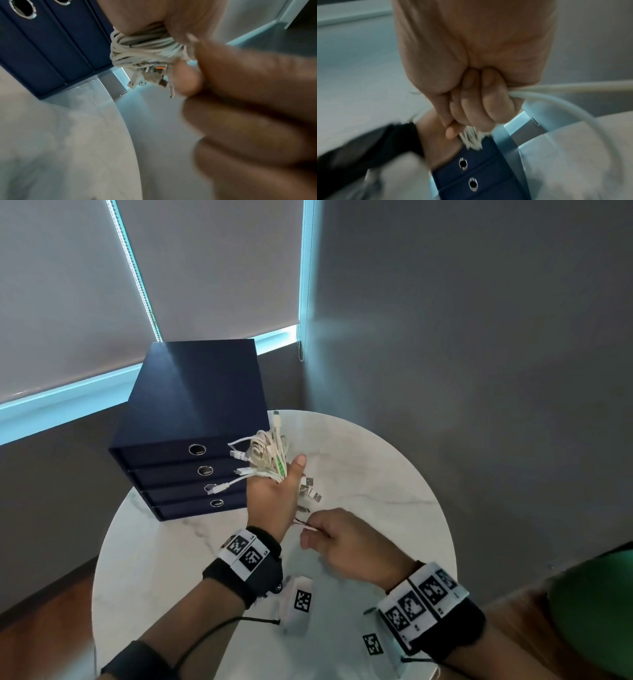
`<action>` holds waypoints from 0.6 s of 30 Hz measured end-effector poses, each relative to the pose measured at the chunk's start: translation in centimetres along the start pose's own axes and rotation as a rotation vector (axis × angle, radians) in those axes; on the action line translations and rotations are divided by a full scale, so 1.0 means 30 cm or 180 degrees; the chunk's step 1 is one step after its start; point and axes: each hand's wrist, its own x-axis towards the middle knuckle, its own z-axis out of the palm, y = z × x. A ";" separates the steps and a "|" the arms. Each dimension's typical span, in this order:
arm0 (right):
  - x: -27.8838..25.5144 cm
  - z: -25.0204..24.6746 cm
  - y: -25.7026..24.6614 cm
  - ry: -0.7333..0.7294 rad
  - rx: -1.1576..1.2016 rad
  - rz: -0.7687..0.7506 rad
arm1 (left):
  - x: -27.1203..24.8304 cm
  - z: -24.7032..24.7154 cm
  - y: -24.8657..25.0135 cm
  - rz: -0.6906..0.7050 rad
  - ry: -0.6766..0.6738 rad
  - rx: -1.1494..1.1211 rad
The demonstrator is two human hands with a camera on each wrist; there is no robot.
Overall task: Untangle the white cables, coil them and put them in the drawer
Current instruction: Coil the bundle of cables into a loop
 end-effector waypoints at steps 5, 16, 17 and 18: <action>0.007 -0.177 -0.048 0.0071 -0.0383 -0.0148 | -0.037 -0.027 -0.025 -0.0298 -0.0791 -0.0247; 0.115 -0.355 -0.009 0.0328 0.0616 -0.0255 | -0.091 -0.007 -0.010 -0.0992 -0.2269 -0.0727; 0.115 -0.357 -0.007 0.0465 0.0804 -0.0259 | -0.090 -0.008 -0.010 -0.1172 -0.2217 -0.0885; 0.113 -0.353 -0.002 0.0563 0.0967 -0.0233 | -0.091 -0.009 -0.002 -0.1328 -0.2186 -0.1068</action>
